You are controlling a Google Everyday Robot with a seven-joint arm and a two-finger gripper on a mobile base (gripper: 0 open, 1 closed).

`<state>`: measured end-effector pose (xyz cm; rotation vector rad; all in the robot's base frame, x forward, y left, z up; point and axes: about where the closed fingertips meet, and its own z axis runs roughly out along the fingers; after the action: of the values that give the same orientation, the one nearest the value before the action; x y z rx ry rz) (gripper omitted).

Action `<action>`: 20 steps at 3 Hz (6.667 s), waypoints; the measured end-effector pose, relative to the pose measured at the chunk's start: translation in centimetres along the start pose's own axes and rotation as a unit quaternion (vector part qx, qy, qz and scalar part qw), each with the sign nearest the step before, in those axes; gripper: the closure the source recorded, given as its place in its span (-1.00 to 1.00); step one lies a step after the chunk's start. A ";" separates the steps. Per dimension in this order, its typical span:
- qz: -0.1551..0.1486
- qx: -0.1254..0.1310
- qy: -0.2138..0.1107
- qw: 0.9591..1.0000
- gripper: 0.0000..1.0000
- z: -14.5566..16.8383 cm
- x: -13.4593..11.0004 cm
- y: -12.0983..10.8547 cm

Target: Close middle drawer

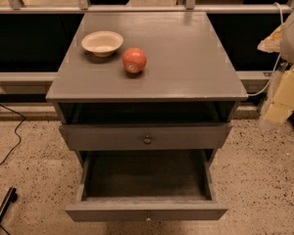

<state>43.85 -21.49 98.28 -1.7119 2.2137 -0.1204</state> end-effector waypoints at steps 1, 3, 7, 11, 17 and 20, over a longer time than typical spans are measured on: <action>0.000 0.000 0.000 1.000 -1.00 0.0 0.0 0.0; 0.019 -0.062 -0.061 0.996 -1.00 6.4 -1.0 6.1; 0.059 -0.054 -0.146 0.986 -1.00 9.7 -1.5 13.1; 0.088 -0.018 -0.222 0.971 -1.00 22.6 4.0 15.9; -0.020 -0.021 -0.322 0.946 -1.00 37.9 3.8 20.3; -0.095 -0.041 -0.324 0.941 0.45 43.4 5.5 21.3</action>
Offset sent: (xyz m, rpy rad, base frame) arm -0.0113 0.0179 -0.1141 0.1156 0.2274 0.0240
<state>36.61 -15.01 50.60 -1.6866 1.5862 0.4351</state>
